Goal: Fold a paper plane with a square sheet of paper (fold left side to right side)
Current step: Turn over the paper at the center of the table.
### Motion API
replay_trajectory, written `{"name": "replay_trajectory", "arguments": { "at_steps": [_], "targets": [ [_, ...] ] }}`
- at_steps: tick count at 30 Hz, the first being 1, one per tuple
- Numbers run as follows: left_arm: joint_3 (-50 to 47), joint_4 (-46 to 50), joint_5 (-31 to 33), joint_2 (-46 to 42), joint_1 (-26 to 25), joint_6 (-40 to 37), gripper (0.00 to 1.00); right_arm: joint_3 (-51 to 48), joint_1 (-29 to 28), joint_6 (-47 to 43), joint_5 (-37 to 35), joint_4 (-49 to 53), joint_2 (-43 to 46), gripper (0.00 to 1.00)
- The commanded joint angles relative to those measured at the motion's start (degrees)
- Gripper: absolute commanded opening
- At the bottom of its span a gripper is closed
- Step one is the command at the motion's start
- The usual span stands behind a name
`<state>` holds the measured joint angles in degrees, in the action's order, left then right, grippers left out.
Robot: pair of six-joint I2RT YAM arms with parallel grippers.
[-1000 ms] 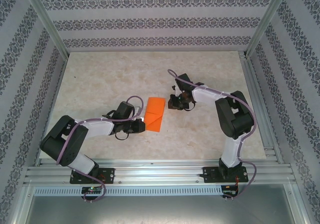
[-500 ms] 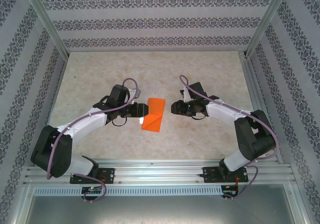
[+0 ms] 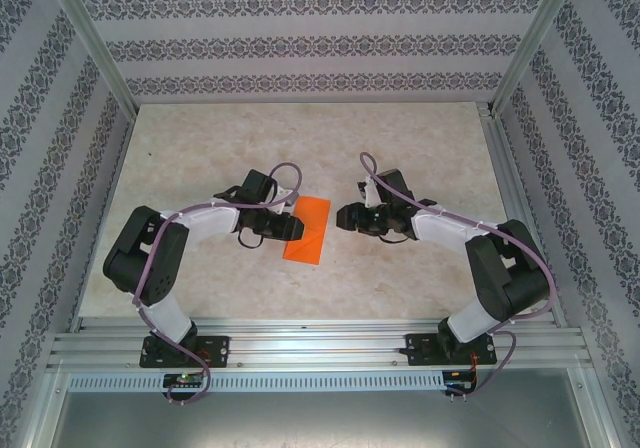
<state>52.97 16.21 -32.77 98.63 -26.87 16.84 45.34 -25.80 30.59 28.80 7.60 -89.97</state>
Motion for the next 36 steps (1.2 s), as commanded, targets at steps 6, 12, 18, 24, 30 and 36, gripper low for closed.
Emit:
{"name": "replay_trajectory", "arguments": {
  "at_steps": [6, 12, 18, 24, 30, 36],
  "targets": [
    [2.9, 0.8, -1.5, 0.6, 0.5, -2.2, 0.06, -0.2, -1.2, 5.0, 3.7, -8.5, -3.1, 0.52],
    [2.5, -0.4, -3.0, -3.5, 0.9, 0.1, 0.03, -0.9, -1.9, 13.5, 5.5, -17.1, -4.7, 0.54],
    [1.6, -0.3, -2.9, -5.5, 1.5, 1.0, 0.03, -1.0, -2.0, 17.9, 5.8, -20.3, -8.1, 0.55],
    [0.1, -1.3, -2.5, -5.8, 1.9, 1.5, 0.03, -1.6, -3.1, 22.1, 8.0, -27.0, -11.7, 0.54],
    [-0.3, -1.5, -1.8, -5.7, 2.1, 1.5, 0.03, -1.6, -4.3, 26.3, 9.6, -33.3, -15.0, 0.51],
    [-0.8, -1.6, -0.7, -4.4, 2.3, 1.7, 0.03, -1.2, -4.7, 26.7, 9.8, -33.4, -15.2, 0.42]
  ]
}}
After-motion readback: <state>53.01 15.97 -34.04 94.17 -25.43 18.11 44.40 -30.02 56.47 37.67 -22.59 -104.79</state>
